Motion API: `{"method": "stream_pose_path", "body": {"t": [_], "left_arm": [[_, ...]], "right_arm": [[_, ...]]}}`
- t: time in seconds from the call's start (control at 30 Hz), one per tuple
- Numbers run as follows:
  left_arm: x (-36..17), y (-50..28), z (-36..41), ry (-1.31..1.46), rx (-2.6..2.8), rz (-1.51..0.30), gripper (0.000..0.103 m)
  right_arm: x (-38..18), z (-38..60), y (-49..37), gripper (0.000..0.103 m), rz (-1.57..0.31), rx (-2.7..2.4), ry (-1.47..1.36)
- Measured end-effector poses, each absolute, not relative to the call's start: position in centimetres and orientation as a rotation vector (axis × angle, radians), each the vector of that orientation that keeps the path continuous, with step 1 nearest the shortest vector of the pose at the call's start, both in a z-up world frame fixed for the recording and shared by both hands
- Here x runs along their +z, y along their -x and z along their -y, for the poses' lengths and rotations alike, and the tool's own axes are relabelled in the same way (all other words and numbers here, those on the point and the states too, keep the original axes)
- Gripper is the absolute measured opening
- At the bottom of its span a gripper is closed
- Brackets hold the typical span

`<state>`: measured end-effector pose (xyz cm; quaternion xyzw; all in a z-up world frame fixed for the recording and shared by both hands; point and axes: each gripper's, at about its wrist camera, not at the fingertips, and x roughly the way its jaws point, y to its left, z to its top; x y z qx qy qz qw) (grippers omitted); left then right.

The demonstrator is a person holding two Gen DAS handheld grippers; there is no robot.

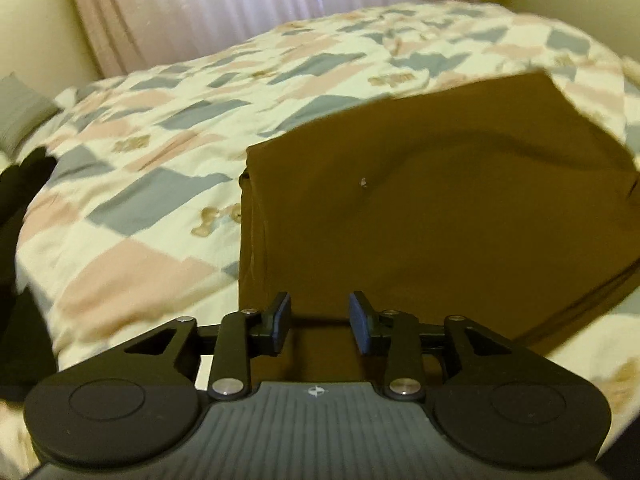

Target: Fold clothes

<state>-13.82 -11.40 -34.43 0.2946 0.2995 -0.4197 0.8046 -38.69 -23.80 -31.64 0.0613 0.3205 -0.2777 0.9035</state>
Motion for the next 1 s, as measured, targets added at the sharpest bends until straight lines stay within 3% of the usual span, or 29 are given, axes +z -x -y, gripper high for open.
{"method": "stream_pose_path", "body": {"t": [0.5,0.8,0.9,1.0], "left_arm": [[-31.4,16.2,7.2,-0.578,-0.877,-0.606,0.046],[-31.6,1.4,7.8,-0.331,-0.970,-0.803,0.053],[-32.3,-4.1,11.7,-0.216,-1.084,-0.941,0.068],[-33.5,-8.0,15.8,-0.152,-1.144,-1.074,0.073]], "right_arm": [[-28.7,17.4,39.1,0.073,-0.603,-0.560,-0.093],[-30.4,13.0,30.4,0.072,-0.525,-0.376,0.109],[-30.5,13.1,25.3,0.072,-0.500,-0.279,0.076],[-29.9,13.0,20.3,0.072,-0.568,-0.207,0.028]]}}
